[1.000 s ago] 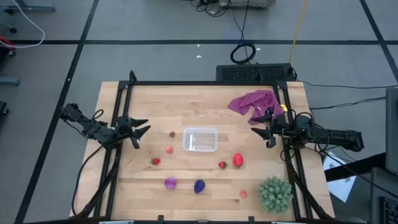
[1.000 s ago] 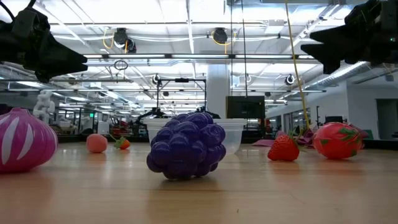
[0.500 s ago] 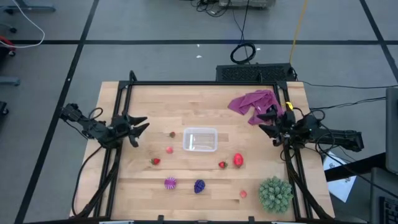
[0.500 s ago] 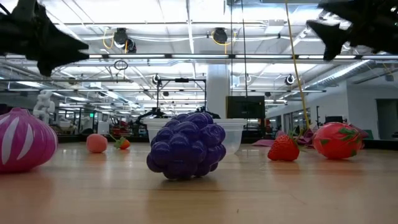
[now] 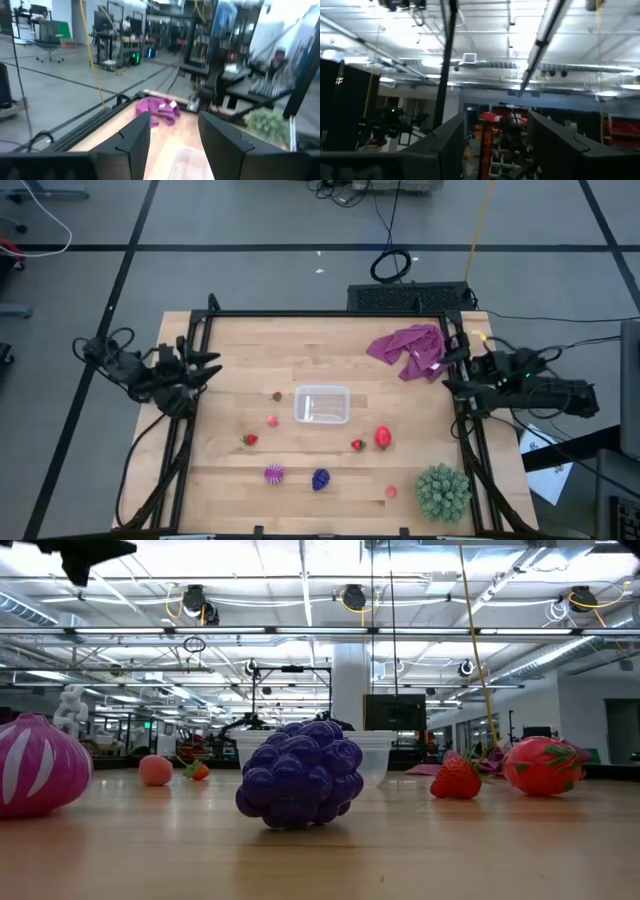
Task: Pick and placing Produce into tupperware
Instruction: Put the red dragon fruit into the transparent container
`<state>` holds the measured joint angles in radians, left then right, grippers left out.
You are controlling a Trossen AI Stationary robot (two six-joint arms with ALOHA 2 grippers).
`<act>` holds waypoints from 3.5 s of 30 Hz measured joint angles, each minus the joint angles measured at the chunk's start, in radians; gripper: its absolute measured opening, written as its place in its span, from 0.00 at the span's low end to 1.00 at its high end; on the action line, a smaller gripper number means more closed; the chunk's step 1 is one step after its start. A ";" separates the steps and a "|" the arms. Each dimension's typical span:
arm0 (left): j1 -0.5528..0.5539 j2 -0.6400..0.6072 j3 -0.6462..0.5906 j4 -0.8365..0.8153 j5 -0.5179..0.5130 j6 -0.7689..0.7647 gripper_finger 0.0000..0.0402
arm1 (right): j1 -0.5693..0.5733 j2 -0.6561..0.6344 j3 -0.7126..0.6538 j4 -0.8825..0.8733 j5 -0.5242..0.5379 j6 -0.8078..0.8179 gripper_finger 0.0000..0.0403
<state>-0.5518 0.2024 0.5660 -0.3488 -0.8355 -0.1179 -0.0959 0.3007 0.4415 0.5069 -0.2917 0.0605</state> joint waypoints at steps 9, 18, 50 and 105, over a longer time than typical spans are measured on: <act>0.000 0.275 0.300 -0.251 0.009 -0.068 0.42 | 0.000 0.414 0.573 -0.503 -0.031 -0.068 0.50; 0.000 0.347 0.435 -0.619 0.152 -0.445 0.42 | 0.000 0.668 0.941 -1.020 -0.026 0.106 0.50; 0.002 0.392 0.435 -0.704 0.012 -0.541 0.42 | 0.212 0.970 0.953 -1.589 0.399 0.105 0.50; 0.002 0.400 0.435 -0.785 0.030 -0.569 0.42 | 0.309 1.202 0.953 -1.728 0.273 0.493 0.56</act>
<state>-0.5503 0.6022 1.0012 -1.1336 -0.8055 -0.6865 0.2131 1.5028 1.3941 -1.2208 -0.0185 0.5534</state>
